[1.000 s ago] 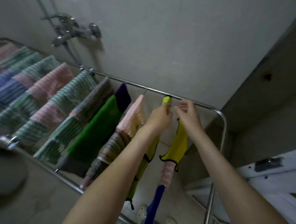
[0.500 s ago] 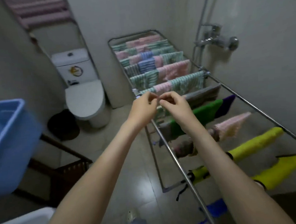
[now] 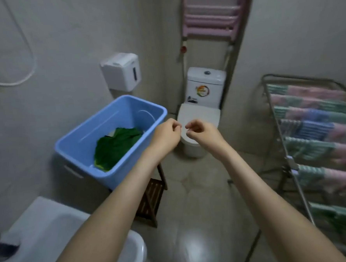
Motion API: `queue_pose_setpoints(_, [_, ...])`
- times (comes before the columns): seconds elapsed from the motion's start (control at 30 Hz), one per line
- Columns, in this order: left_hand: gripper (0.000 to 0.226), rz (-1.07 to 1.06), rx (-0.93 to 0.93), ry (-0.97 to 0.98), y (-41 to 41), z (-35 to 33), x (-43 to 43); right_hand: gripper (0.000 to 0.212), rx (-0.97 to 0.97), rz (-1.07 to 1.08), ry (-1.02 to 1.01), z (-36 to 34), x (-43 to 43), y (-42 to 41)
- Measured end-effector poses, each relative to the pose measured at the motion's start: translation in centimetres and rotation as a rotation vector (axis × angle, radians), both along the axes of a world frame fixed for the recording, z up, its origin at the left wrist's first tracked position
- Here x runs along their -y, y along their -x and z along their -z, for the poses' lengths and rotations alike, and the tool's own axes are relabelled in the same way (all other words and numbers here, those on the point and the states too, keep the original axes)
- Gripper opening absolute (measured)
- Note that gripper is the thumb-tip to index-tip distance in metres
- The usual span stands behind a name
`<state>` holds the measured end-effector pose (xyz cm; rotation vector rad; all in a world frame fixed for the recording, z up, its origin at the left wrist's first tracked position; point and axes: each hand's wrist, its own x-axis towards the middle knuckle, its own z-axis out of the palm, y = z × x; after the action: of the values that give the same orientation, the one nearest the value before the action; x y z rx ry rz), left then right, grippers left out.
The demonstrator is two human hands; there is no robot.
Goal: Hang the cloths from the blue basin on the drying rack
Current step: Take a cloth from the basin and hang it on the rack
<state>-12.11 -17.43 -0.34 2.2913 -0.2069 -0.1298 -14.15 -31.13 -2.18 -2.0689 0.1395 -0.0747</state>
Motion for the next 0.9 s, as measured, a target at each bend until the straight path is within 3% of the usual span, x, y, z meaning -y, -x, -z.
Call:
queue_pose_setpoints(0.13, [0.019, -0.209, -0.024, 0.007, -3.1, 1.1, -7.4, 0.014, -0.043, -0.178, 0.090, 0.6, -5.5, -7.3])
queue_pose_setpoints(0.3, [0.009, -0.482, -0.093, 0.023, -6.4, 4.4, -14.8, 0.027, -0.057, -0.457, 0.231, 2.8, -12.5, -15.9])
queue_pose_setpoints(0.47, [0.019, -0.688, -0.186, 0.014, -10.6, 7.8, -19.1, 0.033, -0.112, -0.742, 0.365, 6.7, -17.1, -24.0])
queue_pose_setpoints(0.6, [0.010, -0.860, -0.290, 0.137, -13.7, 9.8, -20.2, 0.035, -0.144, -1.026, 0.553, 10.2, -20.4, -29.8])
queue_pose_setpoints(0.73, [0.018, -0.865, -0.376, 0.160, -15.2, 10.4, -20.0, 0.037, -0.150, -1.234, 0.698, 12.7, -22.7, -32.3])
queue_pose_setpoints(0.9, [0.022, -0.858, -0.405, 0.092, -16.4, 10.7, -19.4, 0.042, -0.019, -1.380, 0.826, 15.1, -23.4, -33.7])
